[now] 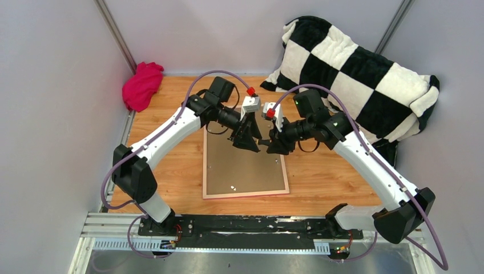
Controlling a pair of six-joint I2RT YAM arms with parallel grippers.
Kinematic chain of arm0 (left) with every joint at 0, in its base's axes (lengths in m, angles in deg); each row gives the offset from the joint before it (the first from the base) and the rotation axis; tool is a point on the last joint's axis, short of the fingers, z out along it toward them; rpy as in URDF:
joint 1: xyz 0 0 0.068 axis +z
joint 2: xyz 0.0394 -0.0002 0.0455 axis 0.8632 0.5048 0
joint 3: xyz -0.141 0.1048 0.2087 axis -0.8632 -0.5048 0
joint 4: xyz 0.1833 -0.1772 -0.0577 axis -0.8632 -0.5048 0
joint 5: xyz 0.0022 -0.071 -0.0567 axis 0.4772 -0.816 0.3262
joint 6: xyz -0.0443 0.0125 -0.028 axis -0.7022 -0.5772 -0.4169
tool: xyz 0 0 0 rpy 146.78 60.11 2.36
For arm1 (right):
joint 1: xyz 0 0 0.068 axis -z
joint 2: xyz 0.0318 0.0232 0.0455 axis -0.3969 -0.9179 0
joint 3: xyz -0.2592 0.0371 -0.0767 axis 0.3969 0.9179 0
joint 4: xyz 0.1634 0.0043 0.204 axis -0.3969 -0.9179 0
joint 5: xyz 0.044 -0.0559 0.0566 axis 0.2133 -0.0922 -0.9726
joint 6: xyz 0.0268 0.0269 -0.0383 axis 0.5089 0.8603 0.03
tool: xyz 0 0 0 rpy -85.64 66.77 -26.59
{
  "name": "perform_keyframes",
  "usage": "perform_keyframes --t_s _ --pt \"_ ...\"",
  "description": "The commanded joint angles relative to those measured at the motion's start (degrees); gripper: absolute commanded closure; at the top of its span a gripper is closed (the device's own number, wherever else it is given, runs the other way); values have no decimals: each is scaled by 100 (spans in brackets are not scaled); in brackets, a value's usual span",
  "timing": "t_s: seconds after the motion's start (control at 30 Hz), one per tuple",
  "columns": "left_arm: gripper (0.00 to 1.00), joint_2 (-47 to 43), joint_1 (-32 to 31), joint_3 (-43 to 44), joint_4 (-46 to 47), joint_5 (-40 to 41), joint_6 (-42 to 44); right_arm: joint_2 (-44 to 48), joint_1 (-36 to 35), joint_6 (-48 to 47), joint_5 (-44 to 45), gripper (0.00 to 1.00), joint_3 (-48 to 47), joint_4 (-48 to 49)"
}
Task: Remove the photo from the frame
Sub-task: Adjust the screwdriver.
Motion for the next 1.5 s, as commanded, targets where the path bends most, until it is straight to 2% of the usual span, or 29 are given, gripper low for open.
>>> perform_keyframes --t_s 0.0,0.07,0.17,0.27,0.37,0.4,0.6,0.73,0.8,1.03,1.2,1.4,1.43,1.47 --pt "38 -12 -153 137 -30 -149 -61 -11 105 -41 -116 100 86 149" --pt "39 -5 -223 111 -32 -113 -51 -15 111 -16 -116 100 86 171" --pt "50 10 -282 110 -28 -93 -30 -4 131 2 -116 100 114 207" --pt "69 51 -301 161 -30 -109 -59 5 154 4 -121 100 143 220" --pt "97 75 -303 184 -25 -41 -55 31 188 4 -149 100 148 229" --pt "100 86 -303 189 -36 3 -61 48 207 10 -176 100 148 229" --pt "100 169 -303 230 -32 62 -108 162 407 206 -323 100 152 290" --pt "100 207 -303 330 -37 178 -143 280 735 409 -836 100 209 413" --pt "100 248 -303 422 -34 217 -194 306 827 598 -879 92 266 521" --pt "100 478 -294 852 -44 387 -468 472 1024 984 -1093 88 464 927" --pt "100 594 -264 944 -44 388 -576 569 1102 909 -1461 77 562 966" --pt "100 574 -145 989 -18 284 -673 665 1324 885 -1847 73 590 963" --pt "100 559 -111 981 18 237 -704 695 1378 883 -1932 58 596 959" --pt "100 542 -83 970 36 211 -721 719 1422 878 -2019 35 607 961"
